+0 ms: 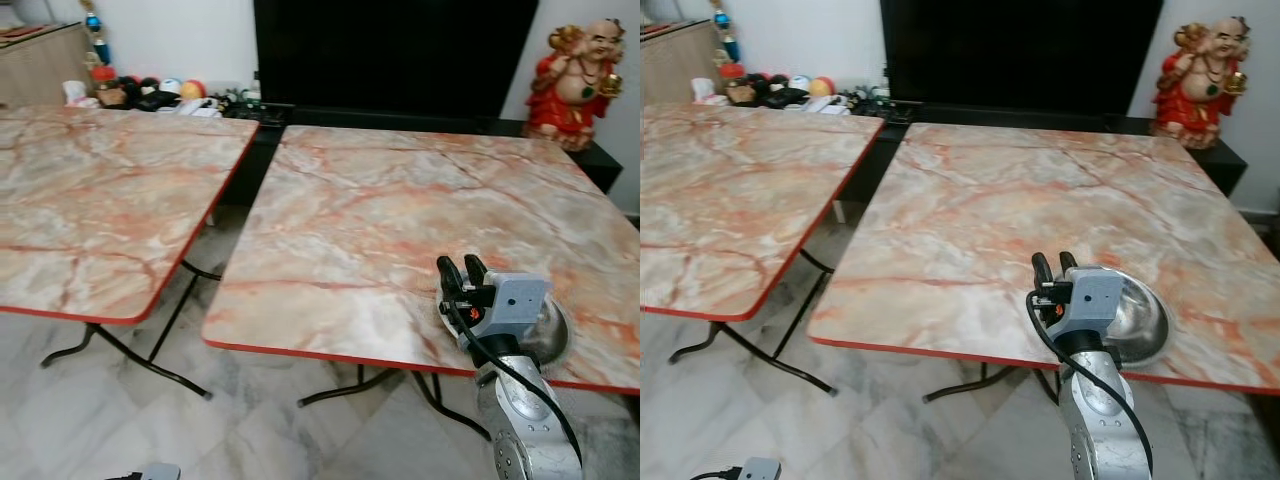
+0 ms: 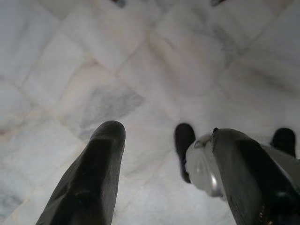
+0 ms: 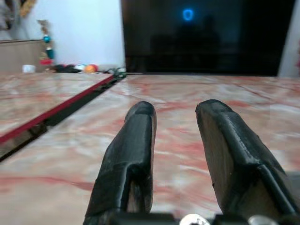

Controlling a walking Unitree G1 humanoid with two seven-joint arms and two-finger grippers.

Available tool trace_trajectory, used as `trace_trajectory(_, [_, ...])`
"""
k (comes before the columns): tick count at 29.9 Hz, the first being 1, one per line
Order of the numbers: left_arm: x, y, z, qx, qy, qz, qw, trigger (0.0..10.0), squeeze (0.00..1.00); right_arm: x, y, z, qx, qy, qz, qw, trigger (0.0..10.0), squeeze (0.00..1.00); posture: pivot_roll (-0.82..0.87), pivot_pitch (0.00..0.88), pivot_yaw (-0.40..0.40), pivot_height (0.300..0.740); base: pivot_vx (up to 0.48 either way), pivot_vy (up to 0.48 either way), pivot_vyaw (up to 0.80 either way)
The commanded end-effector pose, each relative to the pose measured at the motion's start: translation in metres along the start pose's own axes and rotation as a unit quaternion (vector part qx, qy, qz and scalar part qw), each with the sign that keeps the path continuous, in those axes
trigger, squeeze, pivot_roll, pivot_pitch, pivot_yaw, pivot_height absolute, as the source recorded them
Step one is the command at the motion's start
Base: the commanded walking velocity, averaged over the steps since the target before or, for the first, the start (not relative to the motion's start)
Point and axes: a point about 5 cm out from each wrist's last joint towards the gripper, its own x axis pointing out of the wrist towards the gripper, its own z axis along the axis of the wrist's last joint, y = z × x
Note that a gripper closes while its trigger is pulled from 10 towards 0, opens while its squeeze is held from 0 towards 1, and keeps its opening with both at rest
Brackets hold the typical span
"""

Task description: Setting the table

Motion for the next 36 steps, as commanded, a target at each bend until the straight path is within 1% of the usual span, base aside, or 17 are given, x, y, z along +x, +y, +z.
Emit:
trace_trajectory(1, [-0.001,0.004,-0.002,-0.004,0.004,0.005,1.000,10.0,0.00,0.001,0.007,0.004,0.001,-0.011,0.018,1.000,10.0,0.00,-0.06,0.044,-0.007,0.740,0.000,0.480,0.00])
trace_trajectory(7, [-0.001,0.004,-0.002,-0.006,0.005,0.005,1.000,10.0,0.00,0.002,0.009,0.004,0.002,-0.013,0.020,1.000,10.0,0.00,-0.06,0.057,-0.008,0.740,0.000,0.480,0.69])
trace_trajectory(15, [-0.003,0.006,-0.009,-0.009,0.014,0.009,1.000,10.0,0.00,0.002,0.011,0.004,0.002,-0.016,0.027,1.000,10.0,0.00,-0.06,0.067,-0.009,0.740,0.000,0.480,0.60])
trace_trajectory(19, [-0.005,0.009,-0.012,-0.009,0.018,0.011,1.000,10.0,0.00,0.004,0.016,0.003,0.006,-0.014,0.030,0.999,10.0,0.00,-0.05,0.072,-0.008,0.740,0.000,0.480,0.00])
trace_trajectory(23, [-0.005,0.010,-0.012,-0.010,0.019,0.013,1.000,10.0,0.00,0.003,0.015,0.000,0.014,-0.007,0.023,1.000,10.0,0.00,-0.05,0.078,-0.005,0.740,0.000,0.480,0.00])
trace_trajectory(26, [-0.005,0.011,-0.013,-0.010,0.021,0.015,1.000,10.0,0.00,0.002,0.012,-0.004,0.019,0.001,0.009,1.000,10.0,0.00,-0.05,0.080,-0.003,0.740,0.000,0.480,0.00])
trace_trajectory(28, [-0.005,0.011,-0.014,-0.009,0.023,0.015,1.000,10.0,0.00,0.000,0.007,-0.009,0.027,0.012,-0.016,0.999,10.0,0.00,-0.05,0.084,-0.002,0.740,0.000,0.480,0.00])
trace_trajectory(29, [-0.005,0.011,-0.014,-0.009,0.023,0.015,1.000,10.0,0.00,0.000,0.007,-0.009,0.027,0.012,-0.016,0.999,10.0,0.00,-0.05,0.084,-0.002,0.740,0.000,0.480,0.00])
trace_trajectory(30, [-0.005,0.011,-0.014,-0.009,0.023,0.015,1.000,10.0,0.00,-0.002,0.003,-0.015,0.032,0.025,-0.029,0.999,10.0,0.00,-0.05,0.085,-0.002,0.740,0.000,0.480,0.00])
trace_trajectory(32, [-0.005,0.011,-0.014,-0.009,0.024,0.015,1.000,10.0,0.00,-0.003,0.000,-0.019,0.035,0.035,-0.038,0.998,10.0,0.00,-0.05,0.085,-0.002,0.740,0.000,0.480,0.00])
trace_trajectory(34, [-0.006,0.012,-0.015,-0.009,0.026,0.015,0.999,10.0,0.00,-0.008,-0.005,-0.030,0.049,0.056,-0.053,0.996,10.0,0.00,-0.05,0.087,-0.002,0.740,0.000,0.480,0.00])
trace_trajectory(35, [-0.006,0.012,-0.015,-0.009,0.026,0.015,0.999,10.0,0.00,-0.008,-0.005,-0.030,0.049,0.056,-0.053,0.996,10.0,0.00,-0.05,0.087,-0.002,0.740,0.000,0.480,0.00])
trace_trajectory(36, [-0.007,0.013,-0.017,-0.009,0.028,0.016,0.999,10.0,0.00,-0.011,-0.009,-0.038,0.051,0.074,-0.065,0.994,10.0,0.00,-0.05,0.088,-0.004,0.740,0.000,0.480,0.00])
